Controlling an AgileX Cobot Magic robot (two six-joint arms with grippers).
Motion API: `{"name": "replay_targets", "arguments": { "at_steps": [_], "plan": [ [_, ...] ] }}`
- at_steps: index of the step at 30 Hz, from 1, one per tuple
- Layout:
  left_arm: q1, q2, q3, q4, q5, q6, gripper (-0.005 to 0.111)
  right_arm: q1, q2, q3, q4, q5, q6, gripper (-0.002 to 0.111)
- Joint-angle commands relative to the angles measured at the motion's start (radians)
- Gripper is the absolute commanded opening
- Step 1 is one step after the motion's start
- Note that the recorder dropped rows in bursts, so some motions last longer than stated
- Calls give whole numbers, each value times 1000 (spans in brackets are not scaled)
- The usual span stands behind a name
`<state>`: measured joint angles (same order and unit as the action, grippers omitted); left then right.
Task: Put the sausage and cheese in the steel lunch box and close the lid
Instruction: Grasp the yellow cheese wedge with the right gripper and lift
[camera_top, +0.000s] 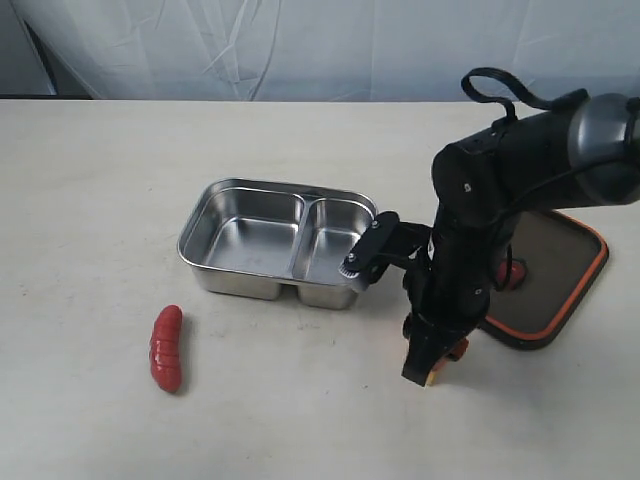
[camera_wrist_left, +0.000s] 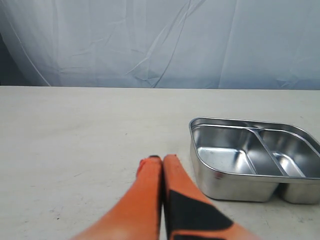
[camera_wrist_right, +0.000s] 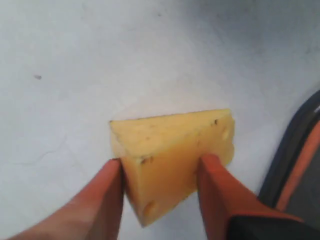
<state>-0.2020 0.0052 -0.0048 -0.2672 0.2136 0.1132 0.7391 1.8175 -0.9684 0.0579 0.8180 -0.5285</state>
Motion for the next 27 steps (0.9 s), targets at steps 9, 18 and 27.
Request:
{"name": "replay_targets", "arguments": {
  "at_steps": [9, 18, 27],
  "plan": [
    [4, -5, 5, -1, -5, 1, 0, 1, -187, 4, 135, -94, 13, 2],
    [4, -5, 5, -1, -5, 1, 0, 1, -182, -14, 131, -14, 16, -1],
    [4, -5, 5, -1, -5, 1, 0, 1, -176, -14, 172, 39, 156, 60]
  ]
}}
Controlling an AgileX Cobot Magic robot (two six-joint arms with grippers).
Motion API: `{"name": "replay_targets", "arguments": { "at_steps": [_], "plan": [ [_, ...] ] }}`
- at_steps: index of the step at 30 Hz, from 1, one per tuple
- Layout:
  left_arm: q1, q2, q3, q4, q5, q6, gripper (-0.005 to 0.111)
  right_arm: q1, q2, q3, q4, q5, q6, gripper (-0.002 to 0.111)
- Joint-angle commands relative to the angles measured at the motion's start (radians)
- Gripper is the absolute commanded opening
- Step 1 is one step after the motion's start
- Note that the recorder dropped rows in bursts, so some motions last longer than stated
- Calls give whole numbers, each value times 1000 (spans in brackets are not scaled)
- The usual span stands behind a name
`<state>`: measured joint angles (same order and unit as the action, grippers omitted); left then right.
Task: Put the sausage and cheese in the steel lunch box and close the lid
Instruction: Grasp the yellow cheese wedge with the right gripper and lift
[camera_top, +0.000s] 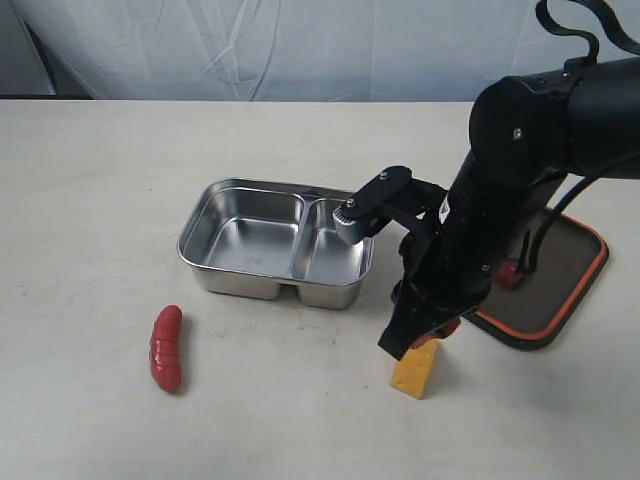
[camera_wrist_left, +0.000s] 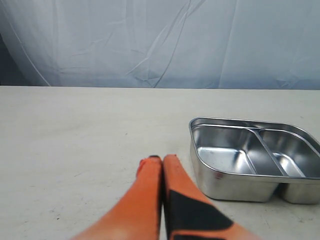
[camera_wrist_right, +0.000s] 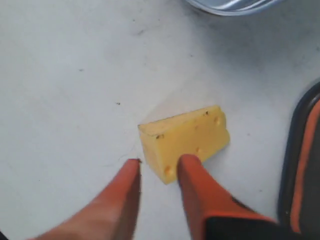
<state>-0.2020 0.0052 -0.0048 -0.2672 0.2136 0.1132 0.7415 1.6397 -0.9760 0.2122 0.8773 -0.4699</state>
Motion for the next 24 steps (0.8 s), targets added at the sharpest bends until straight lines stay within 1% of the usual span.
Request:
{"name": "replay_targets", "arguments": {
  "at_steps": [1, 2, 3, 4, 6, 8, 10, 11, 12, 13, 14, 15, 16, 19, 24],
  "plan": [
    [4, -5, 5, -1, -5, 1, 0, -1, 5, -6, 18, -34, 218, 69],
    [4, -5, 5, -1, -5, 1, 0, -1, 23, -6, 16, -65, 470, 73],
    [4, -5, 5, -1, -5, 1, 0, -1, 32, -6, 2, -58, 543, 73],
    [4, -5, 5, -1, -5, 1, 0, -1, 63, -6, -39, -32, 674, 73],
    [4, -5, 5, -1, -5, 1, 0, -1, 119, -6, -31, -42, 777, 73],
    [4, -5, 5, -1, -5, 1, 0, -1, 177, -6, 75, -100, 796, 73],
    [4, -5, 5, -1, -5, 1, 0, -1, 230, -6, 129, -109, 796, 72],
    [4, -5, 5, -1, -5, 1, 0, -1, 260, -6, 129, -118, 796, 65],
    [4, -5, 5, -1, -5, 1, 0, -1, 275, -6, 127, -118, 794, 56],
    [4, -5, 5, -1, -5, 1, 0, -1, 292, -6, 122, -106, 776, 38],
    [4, -5, 5, -1, -5, 1, 0, -1, 298, -6, 117, -86, 765, 27],
    [4, -5, 5, -1, -5, 1, 0, -1, 298, -6, 113, -70, 728, 8],
    [4, -5, 5, -1, -5, 1, 0, -1, 298, -6, 111, -60, 709, 0],
    [4, -5, 5, -1, -5, 1, 0, -1, 285, -6, 107, -42, 654, 0],
    [4, -5, 5, -1, -5, 1, 0, -1, 203, -6, 99, 1, 642, 0]
  ]
}}
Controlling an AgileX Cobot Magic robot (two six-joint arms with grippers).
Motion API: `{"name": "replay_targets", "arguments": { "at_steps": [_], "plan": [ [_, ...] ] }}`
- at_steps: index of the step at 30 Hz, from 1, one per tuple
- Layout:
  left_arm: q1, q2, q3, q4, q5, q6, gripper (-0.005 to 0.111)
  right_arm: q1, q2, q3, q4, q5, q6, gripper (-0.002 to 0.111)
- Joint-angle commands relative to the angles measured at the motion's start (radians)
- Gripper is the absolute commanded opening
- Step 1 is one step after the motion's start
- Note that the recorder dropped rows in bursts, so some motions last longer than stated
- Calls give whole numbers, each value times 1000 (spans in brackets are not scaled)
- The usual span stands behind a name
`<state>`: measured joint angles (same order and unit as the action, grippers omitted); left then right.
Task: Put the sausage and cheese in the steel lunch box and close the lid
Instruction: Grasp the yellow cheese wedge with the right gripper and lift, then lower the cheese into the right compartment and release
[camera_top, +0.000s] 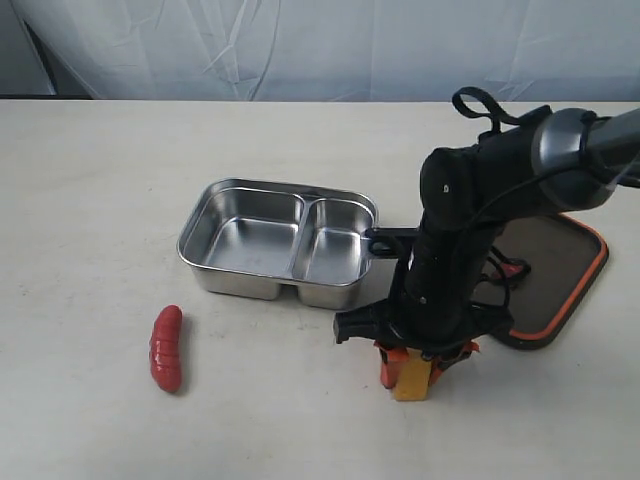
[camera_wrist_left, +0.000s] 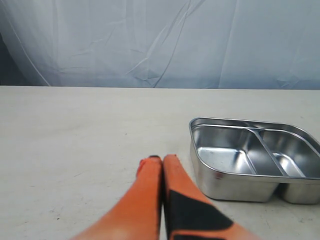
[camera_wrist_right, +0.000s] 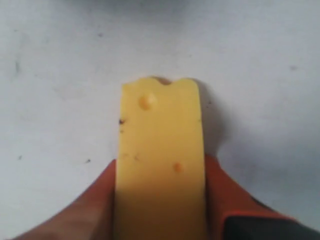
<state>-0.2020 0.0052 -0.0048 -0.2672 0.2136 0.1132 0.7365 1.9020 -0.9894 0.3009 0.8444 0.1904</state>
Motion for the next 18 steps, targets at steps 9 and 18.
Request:
{"name": "replay_targets", "arguments": {
  "at_steps": [9, 18],
  "plan": [
    [4, -5, 5, -1, -5, 1, 0, 4, -234, -58, -55, -76, -18, 0],
    [4, -5, 5, -1, -5, 1, 0, 4, -170, -244, -119, -87, -156, 0]
  ]
}}
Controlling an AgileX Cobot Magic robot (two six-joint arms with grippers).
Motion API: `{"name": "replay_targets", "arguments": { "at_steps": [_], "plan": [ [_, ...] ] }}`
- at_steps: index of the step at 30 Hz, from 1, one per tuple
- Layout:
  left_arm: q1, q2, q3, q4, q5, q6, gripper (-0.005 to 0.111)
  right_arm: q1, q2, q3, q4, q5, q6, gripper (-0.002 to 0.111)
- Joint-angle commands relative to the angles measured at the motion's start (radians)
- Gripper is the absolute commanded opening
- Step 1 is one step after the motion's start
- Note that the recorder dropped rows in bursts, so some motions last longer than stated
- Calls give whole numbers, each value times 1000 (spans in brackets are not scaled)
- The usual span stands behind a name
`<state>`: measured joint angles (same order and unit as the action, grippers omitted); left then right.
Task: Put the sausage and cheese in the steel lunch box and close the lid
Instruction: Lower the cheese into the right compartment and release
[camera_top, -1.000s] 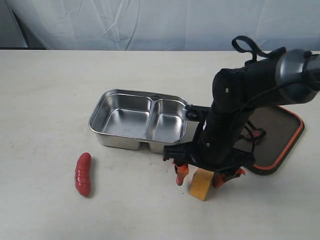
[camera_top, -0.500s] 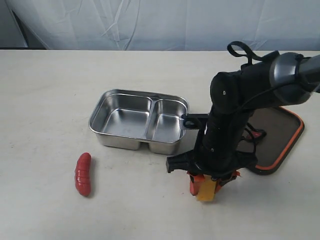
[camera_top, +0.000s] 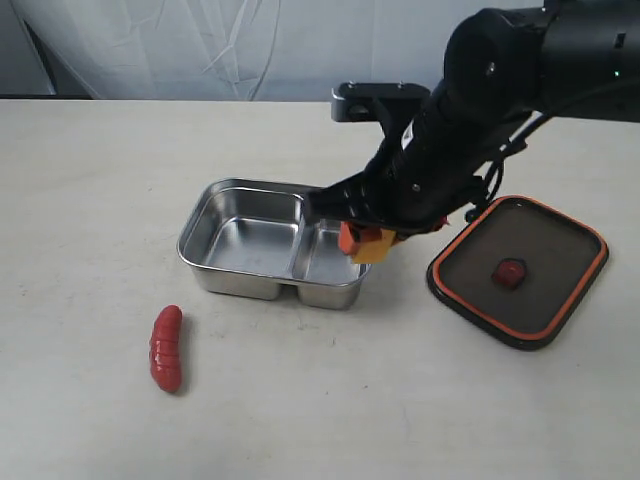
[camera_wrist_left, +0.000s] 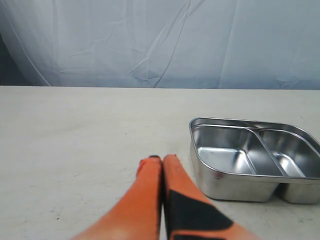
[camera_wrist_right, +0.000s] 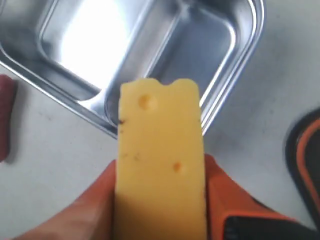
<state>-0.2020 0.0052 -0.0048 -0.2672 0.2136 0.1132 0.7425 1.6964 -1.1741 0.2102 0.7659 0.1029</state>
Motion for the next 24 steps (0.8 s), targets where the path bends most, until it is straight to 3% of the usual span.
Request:
{"name": "replay_targets", "arguments": {
  "at_steps": [1, 9, 16, 20, 24],
  "plan": [
    [4, -5, 5, -1, -5, 1, 0, -2, 47, -72, -28, -9, -91, 0],
    [4, -5, 5, -1, -5, 1, 0, -2, 178, -103, -68, -42, -242, 0],
    [4, -5, 5, -1, -5, 1, 0, -2, 250, -106, -71, -140, -253, 2],
    [4, -5, 5, -1, -5, 1, 0, -2, 255, -106, -71, -155, -253, 21],
    [4, -5, 5, -1, -5, 1, 0, -2, 255, -109, -63, -157, -246, 53]
  ]
}}
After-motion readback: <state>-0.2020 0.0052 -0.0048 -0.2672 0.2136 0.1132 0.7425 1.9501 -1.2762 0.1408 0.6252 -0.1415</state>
